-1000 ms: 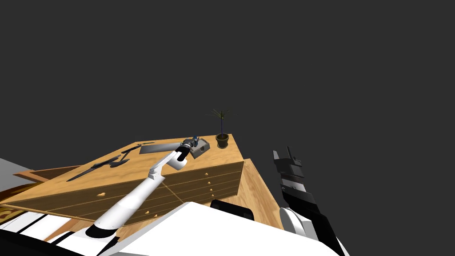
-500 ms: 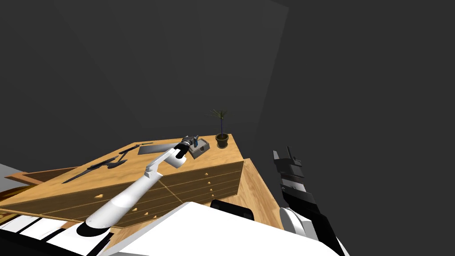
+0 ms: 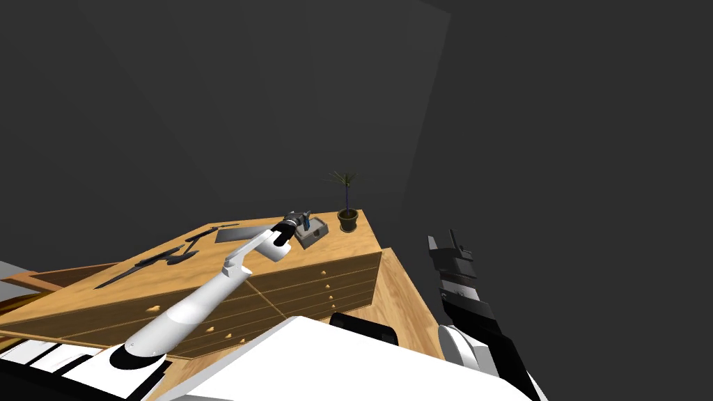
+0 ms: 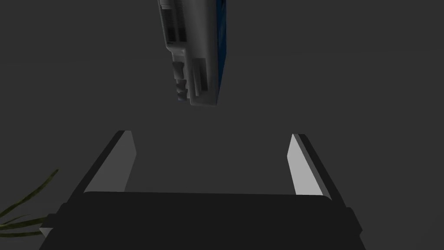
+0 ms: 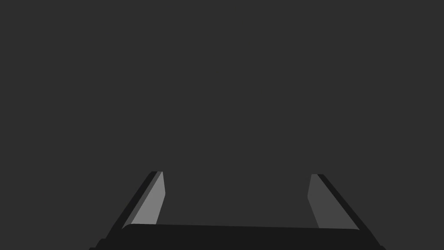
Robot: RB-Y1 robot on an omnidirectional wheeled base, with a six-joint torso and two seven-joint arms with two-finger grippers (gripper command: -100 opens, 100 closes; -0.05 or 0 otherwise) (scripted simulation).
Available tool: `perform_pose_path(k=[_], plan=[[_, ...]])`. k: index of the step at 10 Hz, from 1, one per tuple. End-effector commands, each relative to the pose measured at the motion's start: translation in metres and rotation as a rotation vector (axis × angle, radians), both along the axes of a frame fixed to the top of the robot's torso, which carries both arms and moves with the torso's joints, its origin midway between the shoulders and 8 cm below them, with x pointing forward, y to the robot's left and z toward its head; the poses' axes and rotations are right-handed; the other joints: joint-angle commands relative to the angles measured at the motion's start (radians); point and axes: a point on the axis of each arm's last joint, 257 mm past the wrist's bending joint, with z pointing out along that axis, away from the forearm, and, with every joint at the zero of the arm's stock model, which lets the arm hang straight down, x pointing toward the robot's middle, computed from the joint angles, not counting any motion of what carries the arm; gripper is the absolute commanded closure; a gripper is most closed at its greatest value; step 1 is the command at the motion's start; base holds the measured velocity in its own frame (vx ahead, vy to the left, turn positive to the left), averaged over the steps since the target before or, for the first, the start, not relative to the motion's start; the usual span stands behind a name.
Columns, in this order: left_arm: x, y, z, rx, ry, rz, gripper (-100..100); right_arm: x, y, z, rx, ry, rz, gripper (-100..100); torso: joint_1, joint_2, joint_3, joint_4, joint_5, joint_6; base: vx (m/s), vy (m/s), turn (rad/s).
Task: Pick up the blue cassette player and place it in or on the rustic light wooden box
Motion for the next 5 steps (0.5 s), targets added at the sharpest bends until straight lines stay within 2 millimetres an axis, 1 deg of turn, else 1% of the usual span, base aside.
perform_pose_path(k=[1,5], plan=[[0.0,0.0,0.0,0.0,0.0,0.0,0,0.0,0.0,0.0,0.0,0.0,0.0,0,0.0,0.0,0.0,0.0,0.0,0.0,0.0,0.0,0.0],[0.0,0.0,0.0,0.0,0.0,0.0,0,0.0,0.0,0.0,0.0,0.0,0.0,0,0.0,0.0,0.0,0.0,0.0,0.0,0.0,0.0,0.0]])
